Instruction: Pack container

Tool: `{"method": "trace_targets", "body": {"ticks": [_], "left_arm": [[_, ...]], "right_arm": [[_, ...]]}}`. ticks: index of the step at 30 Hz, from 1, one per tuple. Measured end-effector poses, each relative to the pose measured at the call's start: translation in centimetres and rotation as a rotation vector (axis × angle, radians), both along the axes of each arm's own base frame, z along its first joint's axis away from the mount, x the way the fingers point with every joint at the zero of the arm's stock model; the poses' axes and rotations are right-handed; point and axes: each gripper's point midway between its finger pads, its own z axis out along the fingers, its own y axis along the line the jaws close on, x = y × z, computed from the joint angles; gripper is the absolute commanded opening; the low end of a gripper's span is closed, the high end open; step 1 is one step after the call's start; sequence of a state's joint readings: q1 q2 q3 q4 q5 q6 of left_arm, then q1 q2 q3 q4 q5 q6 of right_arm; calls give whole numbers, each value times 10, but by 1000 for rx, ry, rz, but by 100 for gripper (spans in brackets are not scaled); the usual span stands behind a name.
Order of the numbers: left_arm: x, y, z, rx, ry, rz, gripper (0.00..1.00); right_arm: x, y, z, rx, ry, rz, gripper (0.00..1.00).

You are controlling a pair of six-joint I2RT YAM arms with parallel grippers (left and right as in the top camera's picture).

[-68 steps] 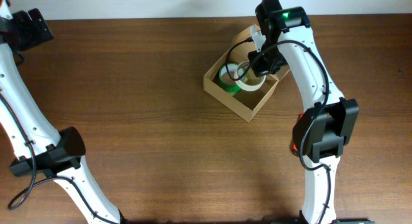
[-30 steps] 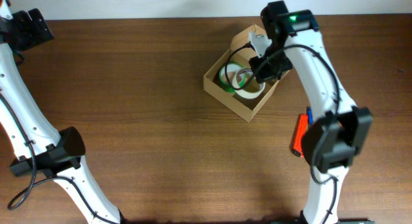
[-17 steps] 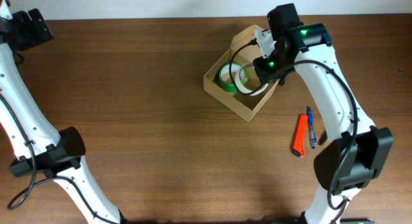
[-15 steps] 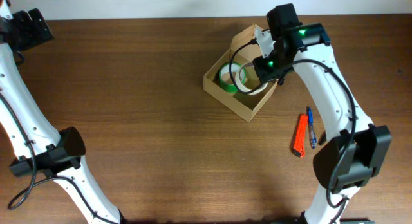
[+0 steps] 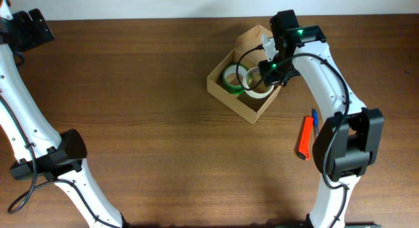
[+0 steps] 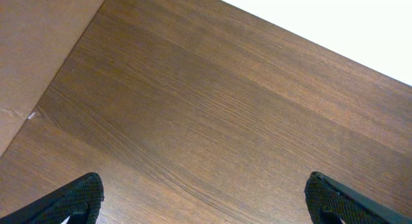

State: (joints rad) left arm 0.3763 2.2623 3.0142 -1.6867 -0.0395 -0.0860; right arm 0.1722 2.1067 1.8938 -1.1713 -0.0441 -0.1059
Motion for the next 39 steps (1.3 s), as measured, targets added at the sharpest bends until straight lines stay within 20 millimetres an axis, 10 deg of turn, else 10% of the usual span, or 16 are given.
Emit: {"method": "trace_targets", "body": {"ticks": [33, 39], "left_arm": [[0, 0, 0, 0, 0, 0, 100], [0, 0, 0, 0, 0, 0, 100]], "right_arm": [[3, -14, -54, -58, 97, -69, 4], [1, -16, -54, -72, 103, -70, 19]]}}
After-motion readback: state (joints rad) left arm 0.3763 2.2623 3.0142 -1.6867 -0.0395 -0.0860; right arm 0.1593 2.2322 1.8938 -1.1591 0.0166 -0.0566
